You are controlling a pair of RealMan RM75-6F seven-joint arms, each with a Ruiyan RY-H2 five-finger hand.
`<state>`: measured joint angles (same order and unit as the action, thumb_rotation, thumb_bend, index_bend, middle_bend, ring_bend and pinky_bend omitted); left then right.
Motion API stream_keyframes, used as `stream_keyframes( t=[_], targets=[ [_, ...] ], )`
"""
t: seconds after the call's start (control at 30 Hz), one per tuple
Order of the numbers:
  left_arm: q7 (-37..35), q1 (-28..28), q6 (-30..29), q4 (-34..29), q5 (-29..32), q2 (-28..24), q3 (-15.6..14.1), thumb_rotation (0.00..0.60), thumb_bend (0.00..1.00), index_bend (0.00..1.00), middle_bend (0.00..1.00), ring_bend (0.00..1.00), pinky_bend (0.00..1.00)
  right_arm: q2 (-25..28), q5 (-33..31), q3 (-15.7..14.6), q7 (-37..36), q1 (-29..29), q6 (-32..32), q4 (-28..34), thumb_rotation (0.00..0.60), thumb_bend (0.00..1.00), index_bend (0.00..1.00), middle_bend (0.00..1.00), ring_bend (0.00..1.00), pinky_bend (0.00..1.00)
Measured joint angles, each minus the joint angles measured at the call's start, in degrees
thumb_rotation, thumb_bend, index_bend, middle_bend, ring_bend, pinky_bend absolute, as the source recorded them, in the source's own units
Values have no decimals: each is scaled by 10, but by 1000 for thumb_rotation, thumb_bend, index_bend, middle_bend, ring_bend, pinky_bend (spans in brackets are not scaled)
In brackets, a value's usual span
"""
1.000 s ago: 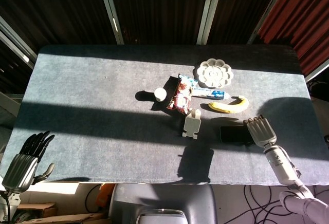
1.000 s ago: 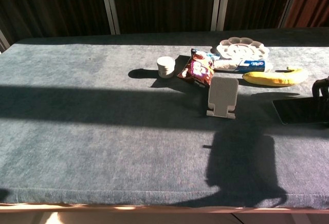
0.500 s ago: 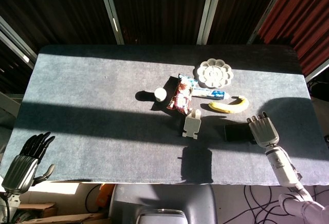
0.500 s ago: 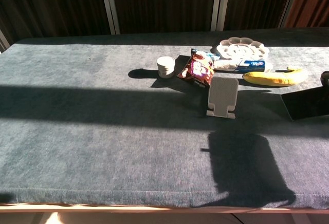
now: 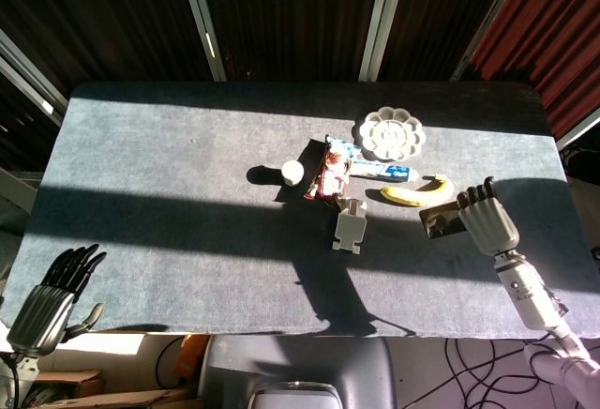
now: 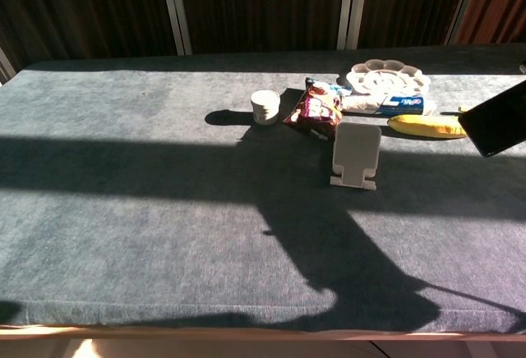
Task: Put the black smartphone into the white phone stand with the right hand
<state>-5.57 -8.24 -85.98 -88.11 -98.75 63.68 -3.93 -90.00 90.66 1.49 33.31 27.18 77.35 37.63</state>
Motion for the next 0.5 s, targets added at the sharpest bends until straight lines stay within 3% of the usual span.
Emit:
stream_keyframes(
  t=[0.33,0.5],
  targets=[
    [4,-2,6,-3,8,2,3,600,377,0,0,0,71,83,159,-38,36,81,121,19,600,256,973,693,480,365],
    [2,-3,7,-2,11,1,4,600,376,0,0,0,72,116,202,-47,60,137,113,57,600,238,973,693,481,358]
  ],
)
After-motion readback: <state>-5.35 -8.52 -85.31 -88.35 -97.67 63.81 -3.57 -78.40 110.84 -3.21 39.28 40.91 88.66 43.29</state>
